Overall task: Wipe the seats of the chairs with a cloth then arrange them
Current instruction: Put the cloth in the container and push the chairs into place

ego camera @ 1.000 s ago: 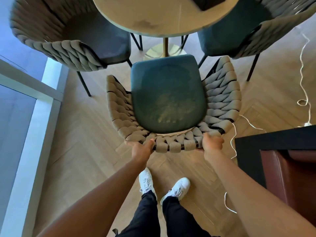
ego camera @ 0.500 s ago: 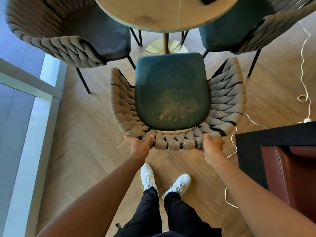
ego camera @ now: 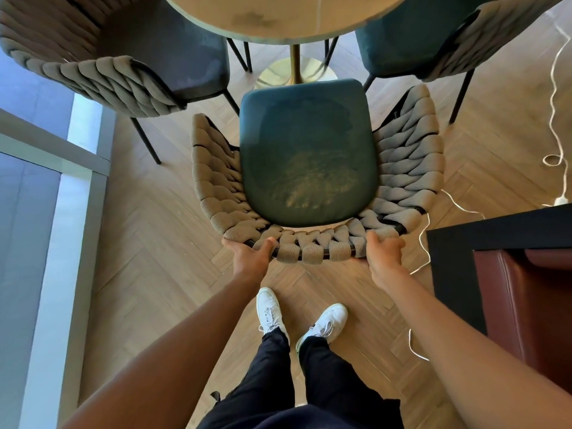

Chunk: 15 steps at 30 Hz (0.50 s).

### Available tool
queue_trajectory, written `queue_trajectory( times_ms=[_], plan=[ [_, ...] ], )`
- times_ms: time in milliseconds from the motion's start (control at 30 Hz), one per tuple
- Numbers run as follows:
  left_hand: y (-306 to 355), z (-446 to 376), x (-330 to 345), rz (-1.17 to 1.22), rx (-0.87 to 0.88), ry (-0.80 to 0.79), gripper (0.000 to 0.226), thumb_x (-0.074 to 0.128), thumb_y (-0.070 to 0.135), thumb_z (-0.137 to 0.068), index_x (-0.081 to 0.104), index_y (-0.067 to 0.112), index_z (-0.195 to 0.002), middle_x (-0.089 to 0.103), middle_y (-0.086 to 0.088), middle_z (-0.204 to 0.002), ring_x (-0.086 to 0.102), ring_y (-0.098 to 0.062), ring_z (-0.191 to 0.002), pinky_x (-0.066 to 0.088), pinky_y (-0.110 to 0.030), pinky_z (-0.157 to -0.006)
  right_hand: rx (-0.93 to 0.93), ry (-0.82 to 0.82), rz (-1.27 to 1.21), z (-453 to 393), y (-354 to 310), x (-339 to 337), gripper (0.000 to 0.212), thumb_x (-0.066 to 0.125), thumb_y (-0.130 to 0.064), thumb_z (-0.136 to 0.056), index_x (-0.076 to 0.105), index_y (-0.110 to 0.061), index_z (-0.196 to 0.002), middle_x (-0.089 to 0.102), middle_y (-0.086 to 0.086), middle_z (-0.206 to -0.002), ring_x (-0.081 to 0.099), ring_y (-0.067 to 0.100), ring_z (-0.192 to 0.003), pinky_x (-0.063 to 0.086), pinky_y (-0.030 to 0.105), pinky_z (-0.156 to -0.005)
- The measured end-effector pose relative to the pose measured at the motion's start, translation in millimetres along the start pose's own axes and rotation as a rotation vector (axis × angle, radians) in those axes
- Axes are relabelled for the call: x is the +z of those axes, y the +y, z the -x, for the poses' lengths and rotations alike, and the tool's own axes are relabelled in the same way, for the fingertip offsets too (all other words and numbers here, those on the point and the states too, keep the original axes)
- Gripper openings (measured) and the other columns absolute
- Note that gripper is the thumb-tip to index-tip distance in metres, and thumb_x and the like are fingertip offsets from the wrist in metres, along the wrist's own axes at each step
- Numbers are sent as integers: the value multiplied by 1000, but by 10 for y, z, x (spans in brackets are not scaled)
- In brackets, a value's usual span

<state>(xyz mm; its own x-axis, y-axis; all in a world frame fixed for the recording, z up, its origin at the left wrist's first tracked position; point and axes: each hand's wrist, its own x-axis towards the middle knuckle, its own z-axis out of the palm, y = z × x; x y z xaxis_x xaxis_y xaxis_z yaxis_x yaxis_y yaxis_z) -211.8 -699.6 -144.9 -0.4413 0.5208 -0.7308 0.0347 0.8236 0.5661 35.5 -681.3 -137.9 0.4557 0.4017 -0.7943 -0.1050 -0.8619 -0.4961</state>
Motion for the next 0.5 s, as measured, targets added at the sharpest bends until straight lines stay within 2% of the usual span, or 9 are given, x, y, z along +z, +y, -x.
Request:
queue_trajectory(
  times_ms=[233, 300, 400, 433, 500],
  plan=[
    [-27, 24, 16, 49, 5, 20, 116, 78, 37, -86, -12, 23, -157, 48, -13, -139, 61, -29, -115, 56, -46, -97, 2, -22, -42, -34, 23, -21, 43, 56, -17, -100, 27, -9, -131, 46, 16, -122, 56, 15, -80, 58, 35, -59],
    [-45, 52, 21, 52, 12, 31, 113, 79, 35, -85, -8, 21, -157, 47, -6, -131, 60, -27, -114, 55, -42, -97, 10, -17, -36, -52, 43, -41, 39, 56, -16, -100, 28, -11, -127, 46, 16, -123, 57, 17, -81, 58, 35, -59],
    [-100, 85, 40, 61, 18, 36, 108, 80, 35, -84, 0, 22, -156, 48, -7, -133, 61, -28, -112, 58, -43, -94, -4, -23, -26, -69, 68, -77, 37, 55, -16, -101, 28, -12, -125, 47, 17, -125, 59, 19, -83, 58, 33, -56],
    [-114, 90, 45, 59, 14, 31, 109, 80, 36, -84, -1, 23, -156, 48, -8, -134, 62, -28, -112, 59, -41, -90, -3, -16, 1, -69, 73, -84, 41, 55, -17, -101, 28, -9, -130, 48, 16, -124, 58, 17, -82, 57, 31, -57],
    [-115, 109, 51, 50, 27, 27, 108, 78, 36, -86, -3, 23, -156, 47, -7, -131, 62, -25, -110, 61, -23, -70, -18, 15, 72, -58, 71, -94, 50, 57, -24, -100, 26, -5, -135, 51, 17, -129, 57, 21, -88, 57, 33, -70]
  ],
)
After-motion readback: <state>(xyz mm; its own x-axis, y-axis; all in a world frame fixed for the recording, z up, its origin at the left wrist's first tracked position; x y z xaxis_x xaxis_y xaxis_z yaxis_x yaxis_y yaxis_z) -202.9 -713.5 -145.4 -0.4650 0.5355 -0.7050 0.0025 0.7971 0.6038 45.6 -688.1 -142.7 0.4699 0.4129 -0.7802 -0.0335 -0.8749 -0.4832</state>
